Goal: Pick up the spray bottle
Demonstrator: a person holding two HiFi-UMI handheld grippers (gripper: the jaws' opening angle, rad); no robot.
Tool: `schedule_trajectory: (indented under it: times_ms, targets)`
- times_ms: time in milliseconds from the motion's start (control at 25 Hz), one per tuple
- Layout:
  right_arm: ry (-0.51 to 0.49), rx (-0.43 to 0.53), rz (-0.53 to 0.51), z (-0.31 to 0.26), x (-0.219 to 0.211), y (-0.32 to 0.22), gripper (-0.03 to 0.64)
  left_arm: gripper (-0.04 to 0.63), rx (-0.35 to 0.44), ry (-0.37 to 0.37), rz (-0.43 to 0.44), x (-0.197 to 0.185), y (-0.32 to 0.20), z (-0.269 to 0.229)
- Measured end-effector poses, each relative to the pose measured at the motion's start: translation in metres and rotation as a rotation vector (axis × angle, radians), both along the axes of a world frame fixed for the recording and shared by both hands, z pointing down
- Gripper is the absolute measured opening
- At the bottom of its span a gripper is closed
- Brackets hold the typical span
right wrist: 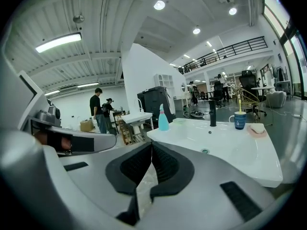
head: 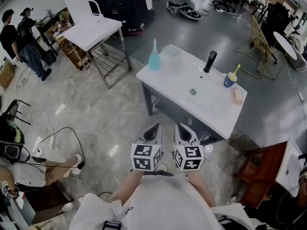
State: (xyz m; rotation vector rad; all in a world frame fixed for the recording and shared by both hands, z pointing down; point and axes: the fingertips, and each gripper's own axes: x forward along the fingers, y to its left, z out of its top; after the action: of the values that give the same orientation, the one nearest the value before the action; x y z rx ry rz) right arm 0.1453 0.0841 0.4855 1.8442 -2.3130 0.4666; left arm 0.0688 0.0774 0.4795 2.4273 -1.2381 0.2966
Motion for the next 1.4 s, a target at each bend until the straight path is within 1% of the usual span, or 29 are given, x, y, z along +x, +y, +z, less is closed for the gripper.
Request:
schedule_trajectory:
  times_ms: [200, 320, 400, 480, 760, 1040, 1240, 1400]
  targets:
    - [-0.025, -0.008, 0.000, 0.006, 0.007, -0.008, 0.026, 0.026, 0.000, 0.052, 0.023, 0.012, -0.006, -0.005]
    - [-0.022, -0.005, -0.007, 0.004, 0.007, -0.012, 0.026, 0.026, 0.015, 0.046, 0.003, 0.010, -0.011, -0.008]
    - [-0.020, -0.004, -0.011, 0.003, 0.006, -0.014, 0.026, 0.026, 0.008, 0.034, -0.001, 0.009, -0.014, -0.006]
    - [-0.015, -0.007, -0.011, 0.003, 0.007, -0.016, 0.026, 0.026, -0.001, 0.029, 0.005, 0.010, -0.017, -0.004]
    - [-0.012, -0.021, 0.014, 0.013, 0.017, -0.033, 0.026, 0.026, 0.018, 0.028, 0.033, 0.015, -0.031, 0.001]
    - [0.012, -0.021, 0.000, 0.012, 0.016, -0.070, 0.026, 0.027, 0.006, 0.060, 0.058, 0.019, -0.069, 0.000]
    - [0.025, 0.009, -0.003, 0.002, 0.013, -0.104, 0.026, 0.026, 0.024, 0.083, 0.052, 0.015, -0.104, -0.009]
    - [0.023, 0.008, 0.009, 0.001, 0.015, -0.125, 0.025, 0.026, 0.018, 0.074, 0.067, 0.017, -0.125, -0.008]
